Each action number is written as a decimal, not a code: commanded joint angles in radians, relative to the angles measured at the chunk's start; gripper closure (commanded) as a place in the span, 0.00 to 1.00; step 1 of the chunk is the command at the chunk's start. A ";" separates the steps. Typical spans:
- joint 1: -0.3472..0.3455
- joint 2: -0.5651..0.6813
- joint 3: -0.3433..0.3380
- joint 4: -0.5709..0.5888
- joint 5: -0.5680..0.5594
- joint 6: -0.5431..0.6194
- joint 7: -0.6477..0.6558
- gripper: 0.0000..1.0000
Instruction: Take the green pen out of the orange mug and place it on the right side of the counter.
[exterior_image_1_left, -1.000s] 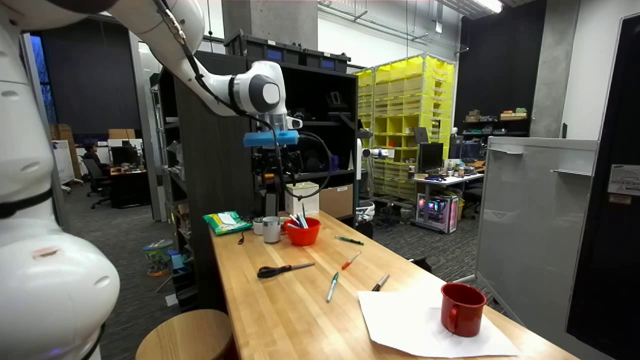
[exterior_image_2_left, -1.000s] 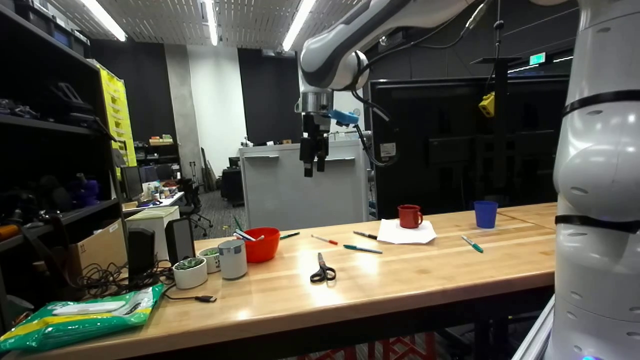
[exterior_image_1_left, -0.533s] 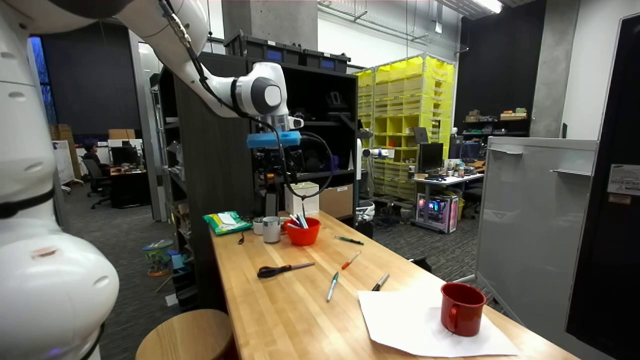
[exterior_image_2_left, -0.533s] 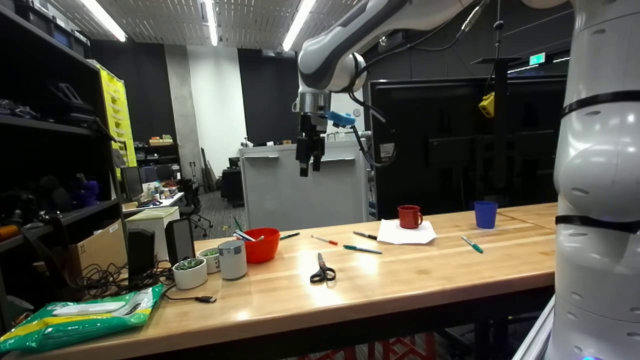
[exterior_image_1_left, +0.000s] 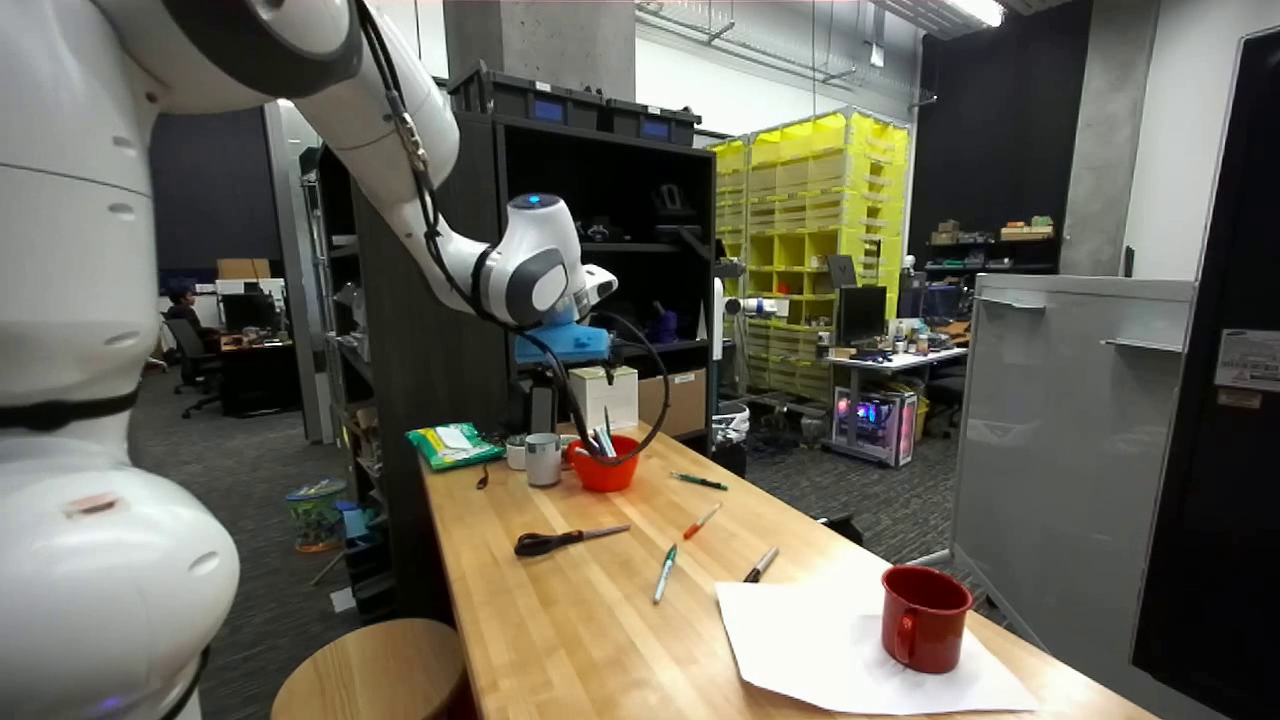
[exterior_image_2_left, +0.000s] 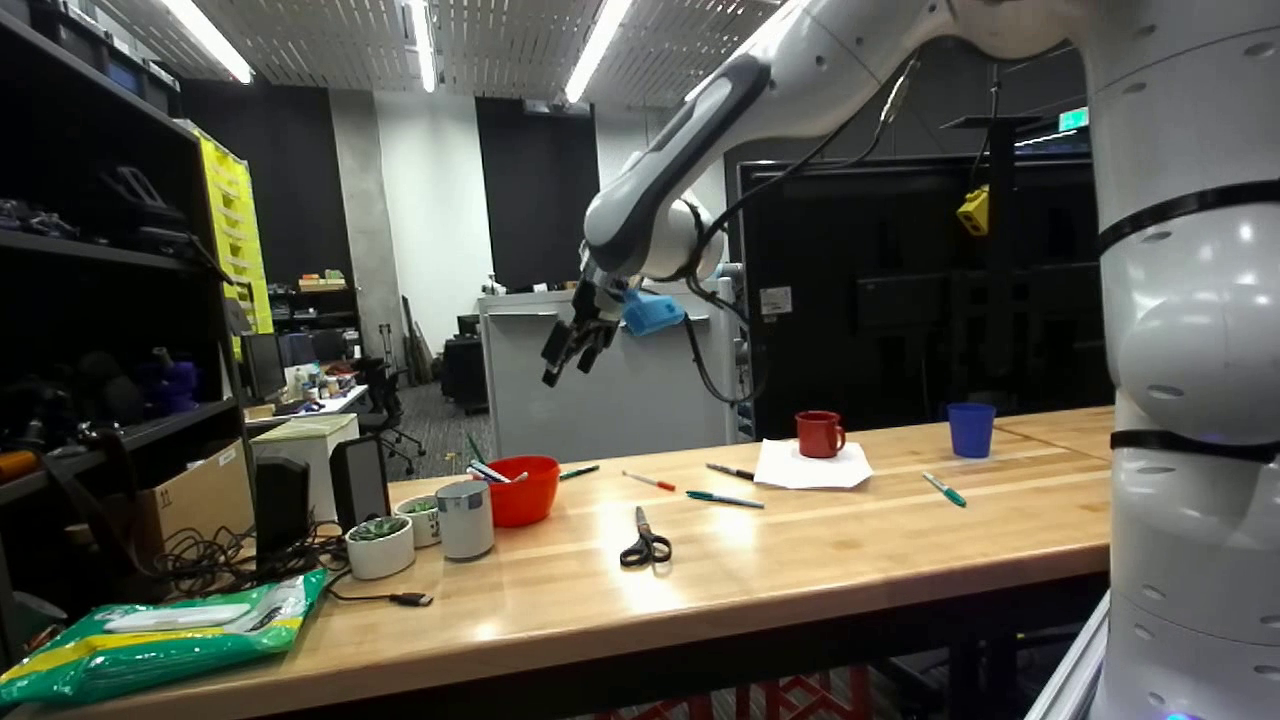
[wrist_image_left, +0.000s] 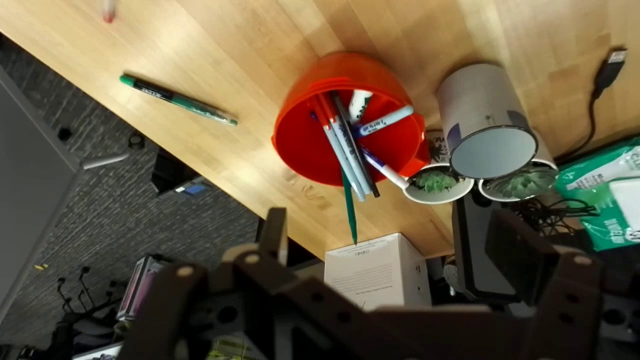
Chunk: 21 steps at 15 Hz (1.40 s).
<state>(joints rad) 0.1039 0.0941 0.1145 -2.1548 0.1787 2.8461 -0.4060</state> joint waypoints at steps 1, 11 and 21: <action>-0.021 0.155 0.070 0.042 0.175 0.185 -0.148 0.00; -0.173 0.379 0.239 0.246 0.237 0.260 -0.300 0.00; -0.260 0.518 0.330 0.424 0.226 0.196 -0.380 0.00</action>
<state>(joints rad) -0.1301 0.5510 0.4060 -1.8094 0.4128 3.0764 -0.7458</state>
